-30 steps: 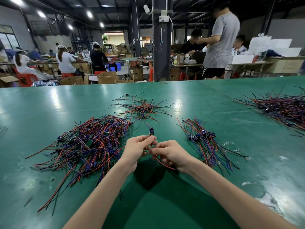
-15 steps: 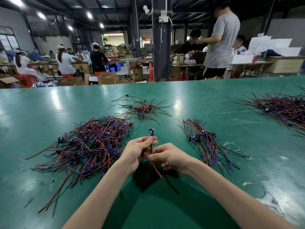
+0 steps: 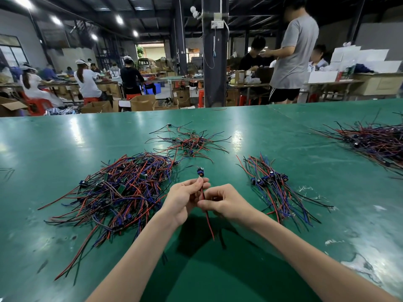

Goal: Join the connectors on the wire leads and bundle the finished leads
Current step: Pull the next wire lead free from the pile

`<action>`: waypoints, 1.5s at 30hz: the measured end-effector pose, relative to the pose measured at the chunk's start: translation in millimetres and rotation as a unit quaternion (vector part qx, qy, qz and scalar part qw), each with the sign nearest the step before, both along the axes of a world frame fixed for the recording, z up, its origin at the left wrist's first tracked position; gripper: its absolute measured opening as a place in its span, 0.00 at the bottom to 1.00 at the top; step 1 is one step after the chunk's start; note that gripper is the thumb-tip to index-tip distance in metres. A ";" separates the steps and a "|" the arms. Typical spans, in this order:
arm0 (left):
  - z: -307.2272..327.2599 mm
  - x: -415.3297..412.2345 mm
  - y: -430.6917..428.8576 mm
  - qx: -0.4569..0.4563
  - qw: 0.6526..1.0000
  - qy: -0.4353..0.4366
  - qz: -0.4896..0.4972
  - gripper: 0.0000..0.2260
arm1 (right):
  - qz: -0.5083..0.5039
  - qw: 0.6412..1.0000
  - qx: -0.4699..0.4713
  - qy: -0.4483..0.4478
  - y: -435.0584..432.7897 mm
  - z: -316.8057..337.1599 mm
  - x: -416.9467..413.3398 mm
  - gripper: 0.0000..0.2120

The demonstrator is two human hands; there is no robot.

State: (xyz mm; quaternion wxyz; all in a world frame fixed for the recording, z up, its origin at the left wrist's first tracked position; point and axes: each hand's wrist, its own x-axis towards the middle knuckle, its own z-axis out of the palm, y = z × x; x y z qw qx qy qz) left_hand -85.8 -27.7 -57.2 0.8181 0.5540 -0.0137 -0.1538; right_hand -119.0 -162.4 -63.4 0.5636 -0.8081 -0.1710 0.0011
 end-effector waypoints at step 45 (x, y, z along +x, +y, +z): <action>-0.5 15.1 18.0 0.013 0.995 -0.005 0.099 0.06 | 0.088 0.988 -0.113 -0.053 12.6 8.2 -21.4 0.10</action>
